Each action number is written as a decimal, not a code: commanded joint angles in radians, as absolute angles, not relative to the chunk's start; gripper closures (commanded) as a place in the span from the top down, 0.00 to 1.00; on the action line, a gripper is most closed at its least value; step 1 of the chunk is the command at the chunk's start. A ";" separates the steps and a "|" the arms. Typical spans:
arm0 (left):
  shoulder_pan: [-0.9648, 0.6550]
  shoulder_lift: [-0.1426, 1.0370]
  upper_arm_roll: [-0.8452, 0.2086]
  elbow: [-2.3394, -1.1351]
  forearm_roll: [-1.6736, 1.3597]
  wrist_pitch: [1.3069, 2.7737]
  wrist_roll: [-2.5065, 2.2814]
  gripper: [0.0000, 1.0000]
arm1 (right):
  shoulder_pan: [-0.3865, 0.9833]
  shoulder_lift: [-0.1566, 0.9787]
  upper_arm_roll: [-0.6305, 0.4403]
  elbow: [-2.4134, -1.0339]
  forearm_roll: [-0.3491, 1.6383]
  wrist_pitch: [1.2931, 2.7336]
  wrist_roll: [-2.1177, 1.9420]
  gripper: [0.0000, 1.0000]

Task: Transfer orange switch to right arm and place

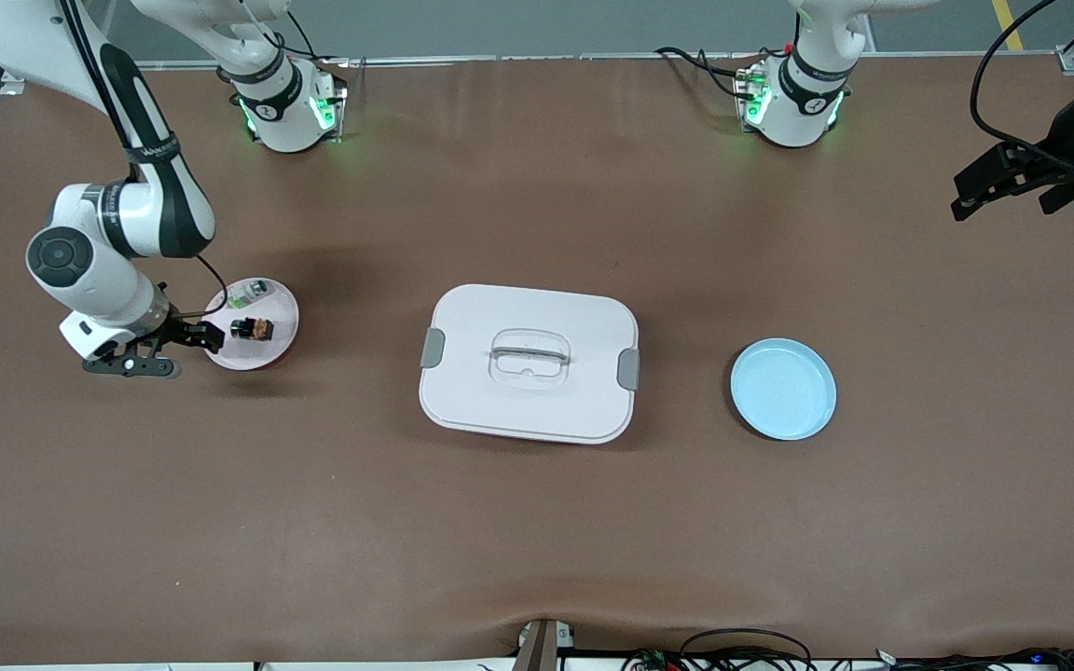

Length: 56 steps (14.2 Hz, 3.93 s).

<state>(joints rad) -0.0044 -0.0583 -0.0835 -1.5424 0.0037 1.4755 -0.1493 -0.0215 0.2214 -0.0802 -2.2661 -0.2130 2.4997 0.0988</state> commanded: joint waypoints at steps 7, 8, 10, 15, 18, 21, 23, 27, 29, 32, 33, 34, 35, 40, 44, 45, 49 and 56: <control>-0.009 -0.048 -0.100 -1.514 0.003 1.456 -0.149 1.00 | -0.043 0.091 -0.057 -2.269 -0.118 2.471 0.106 1.00; -0.009 -0.048 -0.100 -1.516 0.003 1.456 -0.149 1.00 | -0.043 0.072 -0.057 -2.264 -0.104 2.462 0.089 1.00; -0.009 -0.046 -0.106 -1.514 0.003 1.457 -0.149 1.00 | -0.038 0.046 -0.057 -2.223 -0.101 2.387 0.069 1.00; -0.005 -0.048 -0.109 -1.517 0.002 1.456 -0.150 1.00 | -0.014 0.051 -0.058 -1.871 -0.020 1.937 0.049 1.00; 0.002 -0.048 -0.109 -1.517 0.000 1.456 -0.150 1.00 | -0.005 0.049 -0.058 -1.792 -0.020 1.821 0.054 1.00; -0.002 -0.048 -0.107 -1.517 0.002 1.454 -0.152 1.00 | -0.003 0.048 -0.058 -1.694 -0.020 1.694 0.052 1.00; 0.002 -0.048 -0.107 -1.517 0.002 1.456 -0.150 1.00 | -0.003 0.041 -0.057 -1.671 -0.020 1.663 0.048 1.00; -0.005 -0.048 -0.109 -1.519 0.003 1.456 -0.150 1.00 | -0.003 0.020 -0.057 -1.672 -0.018 1.640 0.046 1.00; 0.000 -0.048 -0.109 -1.520 0.005 1.460 -0.141 1.00 | -0.003 0.015 -0.057 -1.672 -0.018 1.632 0.046 1.00; 0.006 -0.046 -0.107 -1.520 0.006 1.460 -0.140 1.00 | -0.003 0.009 -0.055 -1.672 -0.018 1.620 0.046 1.00; 0.005 -0.046 -0.107 -1.517 0.006 1.462 -0.140 1.00 | -0.008 0.009 -0.055 -1.672 -0.018 1.618 0.046 1.00; 0.002 -0.043 -0.107 -1.517 0.006 1.462 -0.140 1.00 | -0.011 0.008 -0.052 -1.672 -0.018 1.618 0.046 1.00; -0.002 -0.043 -0.107 -1.517 0.006 1.463 -0.140 1.00 | -0.020 0.008 -0.043 -1.674 -0.018 1.617 0.046 1.00; -0.003 -0.041 -0.107 -1.516 0.003 1.466 -0.140 1.00 | -0.020 -0.040 -0.037 -1.680 -0.018 1.600 0.044 1.00; -0.003 -0.041 -0.107 -1.516 0.005 1.466 -0.140 1.00 | -0.023 -0.043 -0.040 -1.680 -0.018 1.597 0.046 1.00; -0.002 -0.041 -0.107 -1.514 0.005 1.466 -0.140 1.00 | -0.026 -0.051 -0.043 -1.680 -0.018 1.597 0.045 1.00; 0.000 -0.041 -0.107 -1.513 0.005 1.466 -0.149 1.00 | -0.049 -0.083 -0.049 -1.680 0.009 1.571 0.037 1.00; -0.003 -0.043 -0.107 -1.511 0.002 1.465 -0.184 1.00 | -0.055 -0.077 -0.048 -1.657 0.012 1.546 0.011 1.00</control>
<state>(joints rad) -0.0033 -0.0526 -0.1029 -1.5374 0.0037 1.4757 -0.1668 -0.0372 -0.0725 -0.0549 -1.6775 -0.0067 1.5731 0.0286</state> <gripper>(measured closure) 0.000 0.000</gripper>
